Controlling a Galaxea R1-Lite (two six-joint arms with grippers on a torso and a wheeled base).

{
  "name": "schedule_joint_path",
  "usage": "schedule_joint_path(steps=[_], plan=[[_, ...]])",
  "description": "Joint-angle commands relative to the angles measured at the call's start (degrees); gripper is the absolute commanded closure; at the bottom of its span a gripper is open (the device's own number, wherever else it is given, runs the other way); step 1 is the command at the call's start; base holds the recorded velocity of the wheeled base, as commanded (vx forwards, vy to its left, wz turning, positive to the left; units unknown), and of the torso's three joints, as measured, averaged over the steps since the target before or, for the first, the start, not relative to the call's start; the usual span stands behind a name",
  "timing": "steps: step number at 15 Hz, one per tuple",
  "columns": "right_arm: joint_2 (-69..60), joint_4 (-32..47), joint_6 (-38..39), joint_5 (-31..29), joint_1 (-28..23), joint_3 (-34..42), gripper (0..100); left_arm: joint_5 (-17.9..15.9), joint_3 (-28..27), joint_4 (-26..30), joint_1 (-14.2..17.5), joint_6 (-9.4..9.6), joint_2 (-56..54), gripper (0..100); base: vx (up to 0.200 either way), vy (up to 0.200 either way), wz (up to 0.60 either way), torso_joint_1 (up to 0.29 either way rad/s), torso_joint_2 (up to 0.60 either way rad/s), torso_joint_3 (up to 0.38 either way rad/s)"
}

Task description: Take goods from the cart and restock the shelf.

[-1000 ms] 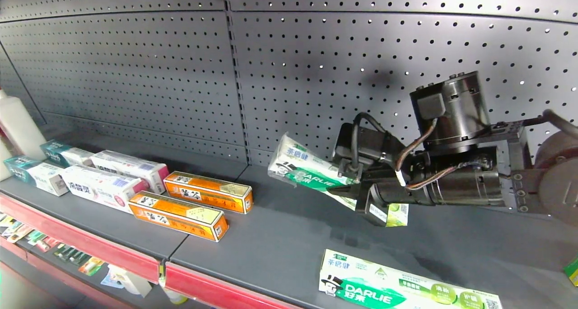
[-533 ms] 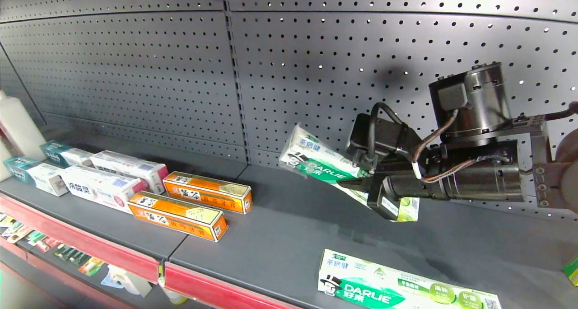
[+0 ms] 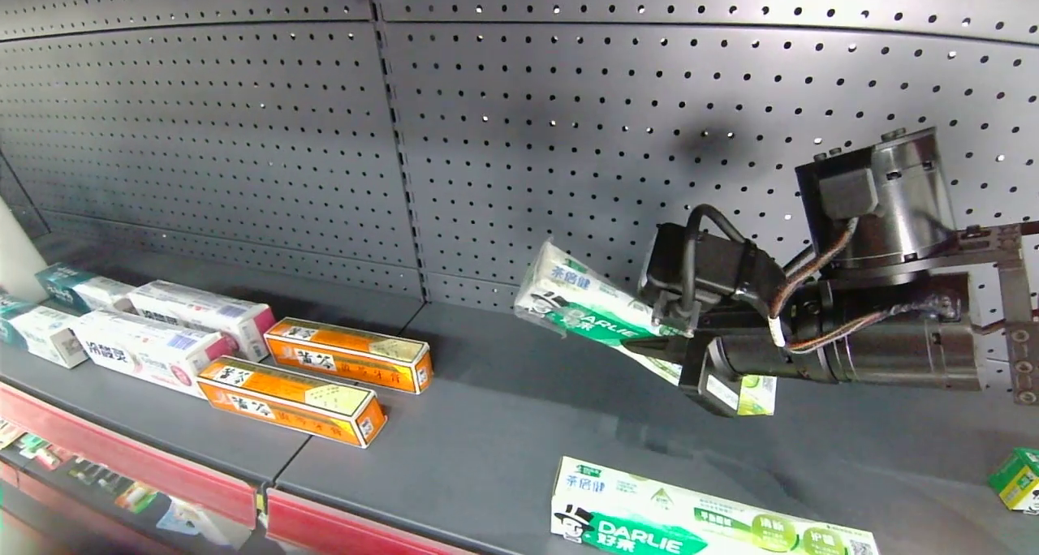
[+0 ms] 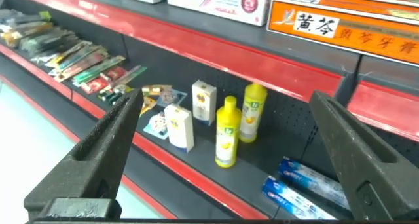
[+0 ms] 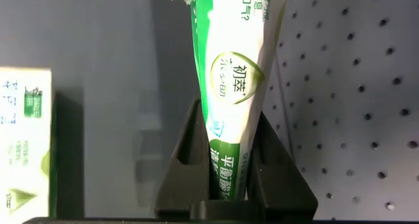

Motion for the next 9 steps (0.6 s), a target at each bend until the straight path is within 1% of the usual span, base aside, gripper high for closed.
schedule_joint_path(steps=[1,3,9], plan=[[-0.9,-0.1,0.0,-0.3,0.0,0.5,100,0.0,0.0,0.0,0.0,-0.02,0.0,0,0.000,0.000,-0.60,0.002,0.00,0.007],[-2.0,-0.2,0.0,-1.5,0.0,1.9,100,0.0,0.0,0.0,0.0,-0.02,0.0,0,0.000,0.000,-0.60,-0.002,0.01,0.002],[-2.0,-0.1,0.1,-1.2,-0.6,2.1,100,0.0,0.0,0.0,0.0,-0.02,0.0,0,0.000,0.000,0.00,0.000,0.00,0.000]])
